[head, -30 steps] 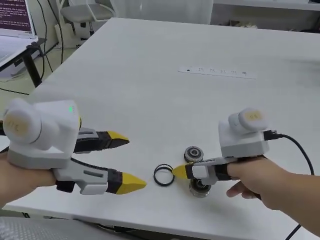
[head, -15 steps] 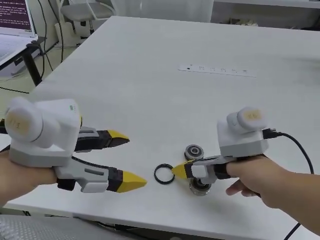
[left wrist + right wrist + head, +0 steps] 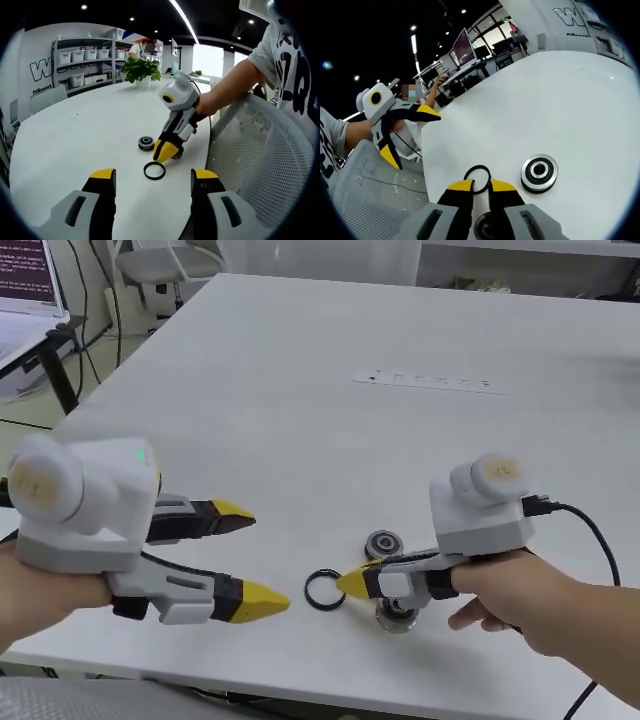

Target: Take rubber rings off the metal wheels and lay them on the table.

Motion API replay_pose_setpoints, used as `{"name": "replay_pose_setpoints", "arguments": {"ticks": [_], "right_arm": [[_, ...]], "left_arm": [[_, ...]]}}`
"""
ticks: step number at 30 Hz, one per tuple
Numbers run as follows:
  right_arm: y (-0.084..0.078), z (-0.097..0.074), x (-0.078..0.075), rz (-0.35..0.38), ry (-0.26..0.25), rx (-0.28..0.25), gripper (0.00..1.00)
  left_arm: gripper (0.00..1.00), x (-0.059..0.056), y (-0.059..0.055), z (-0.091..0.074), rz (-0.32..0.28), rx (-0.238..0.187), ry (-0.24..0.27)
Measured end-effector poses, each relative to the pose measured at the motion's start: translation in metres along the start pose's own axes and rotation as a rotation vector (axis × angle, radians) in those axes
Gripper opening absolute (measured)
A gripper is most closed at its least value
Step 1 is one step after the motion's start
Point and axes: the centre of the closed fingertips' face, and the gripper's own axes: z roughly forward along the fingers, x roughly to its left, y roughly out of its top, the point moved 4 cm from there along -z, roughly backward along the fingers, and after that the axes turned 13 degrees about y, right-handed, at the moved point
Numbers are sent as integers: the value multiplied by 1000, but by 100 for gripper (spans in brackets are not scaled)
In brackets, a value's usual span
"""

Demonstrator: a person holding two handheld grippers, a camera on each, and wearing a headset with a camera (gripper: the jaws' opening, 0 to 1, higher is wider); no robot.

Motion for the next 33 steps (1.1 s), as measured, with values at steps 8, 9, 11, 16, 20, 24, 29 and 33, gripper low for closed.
{"name": "replay_pose_setpoints", "arguments": {"ticks": [8, 9, 11, 16, 20, 24, 29, 33], "right_arm": [[7, -9, 0, -20, -6, -24, 11], [8, -10, 0, -23, -5, -28, 11], [12, -13, 3, -38, 2, -36, 12], [18, -21, 3, -82, -1, -44, 14], [18, -27, 1, -96, -11, -50, 14], [21, -34, 2, -146, -25, -59, 14], [24, -40, 1, -161, -38, -70, 15], [22, -47, -5, -172, -61, -68, 16]], "left_arm": [[57, 5, 3, 3, -10, -3, 1], [57, 6, 4, 4, -10, -2, 2], [57, 8, 5, 5, -12, -4, 2], [57, 13, 11, 11, -22, -8, -1], [56, 16, 14, 16, -29, -11, -2], [55, 18, 18, 24, -40, -14, -8], [55, 20, 21, 34, -40, -11, -15], [55, 21, 27, 42, -52, -18, -23]]}}
